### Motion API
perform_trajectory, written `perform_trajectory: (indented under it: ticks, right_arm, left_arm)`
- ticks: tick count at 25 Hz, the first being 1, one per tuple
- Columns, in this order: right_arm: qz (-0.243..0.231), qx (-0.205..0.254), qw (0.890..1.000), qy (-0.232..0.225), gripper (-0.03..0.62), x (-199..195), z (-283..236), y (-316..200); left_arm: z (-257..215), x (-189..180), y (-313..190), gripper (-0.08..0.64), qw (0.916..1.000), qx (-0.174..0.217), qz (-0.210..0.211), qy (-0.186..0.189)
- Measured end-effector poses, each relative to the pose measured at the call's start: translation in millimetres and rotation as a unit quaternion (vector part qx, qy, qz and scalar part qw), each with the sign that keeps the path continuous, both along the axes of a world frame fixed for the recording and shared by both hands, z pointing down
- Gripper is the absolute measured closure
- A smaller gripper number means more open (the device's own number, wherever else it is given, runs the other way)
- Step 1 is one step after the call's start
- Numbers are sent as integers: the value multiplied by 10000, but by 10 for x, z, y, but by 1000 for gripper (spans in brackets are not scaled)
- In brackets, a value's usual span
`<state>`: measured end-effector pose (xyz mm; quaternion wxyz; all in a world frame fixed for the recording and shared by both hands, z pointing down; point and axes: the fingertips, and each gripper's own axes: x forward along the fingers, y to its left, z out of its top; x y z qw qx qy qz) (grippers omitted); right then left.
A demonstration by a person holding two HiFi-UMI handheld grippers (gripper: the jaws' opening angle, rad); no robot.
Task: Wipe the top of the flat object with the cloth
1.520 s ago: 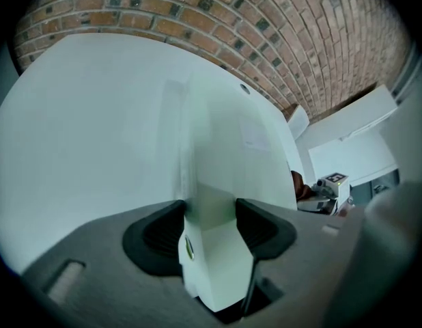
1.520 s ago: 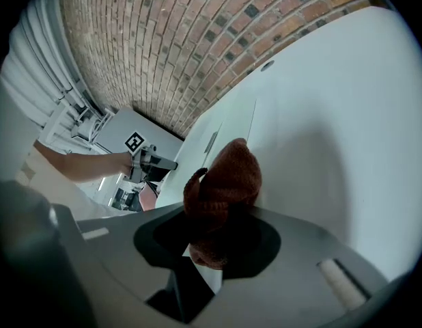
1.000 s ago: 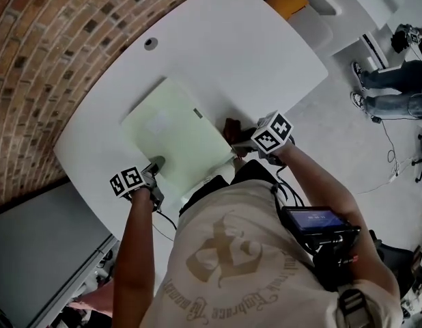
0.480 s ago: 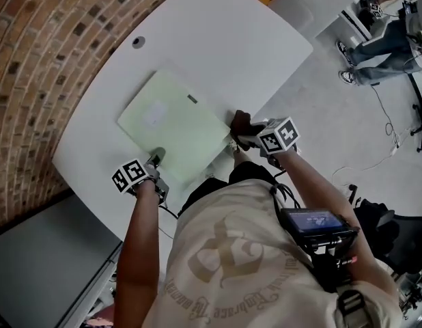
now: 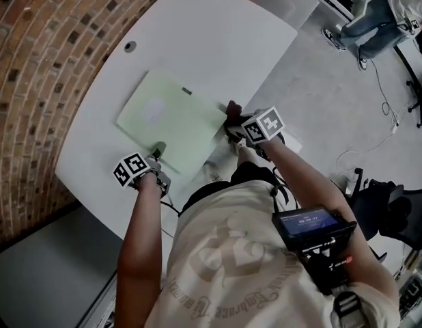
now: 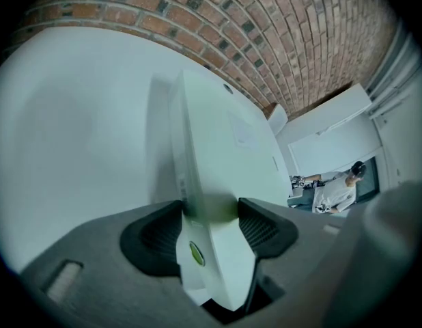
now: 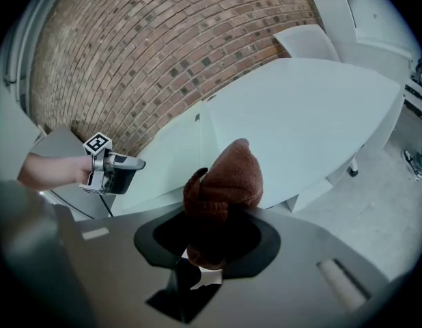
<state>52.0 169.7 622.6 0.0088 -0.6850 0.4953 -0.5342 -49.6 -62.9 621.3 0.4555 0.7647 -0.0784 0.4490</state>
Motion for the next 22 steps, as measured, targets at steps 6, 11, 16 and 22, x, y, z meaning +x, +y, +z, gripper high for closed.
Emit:
perform_trajectory:
  ticks: [6, 11, 16, 22]
  right_arm:
    - [201, 35, 9998, -17, 479, -219, -40, -118]
    - [99, 123, 9997, -181, 479, -573, -38, -313]
    - [-207, 280, 9986, -404, 479, -961, -36, -536]
    - [-495, 337, 9966, -560, 479, -1367, -27, -762]
  left_arm:
    - [-12, 4, 12, 287, 10000, 9, 34, 43]
    - [-9, 12, 13, 287, 9999, 15, 89, 96]
    - [-15, 11, 11, 285, 9998, 12, 84, 172]
    - [-17, 10, 21, 285, 9997, -23, 89, 220]
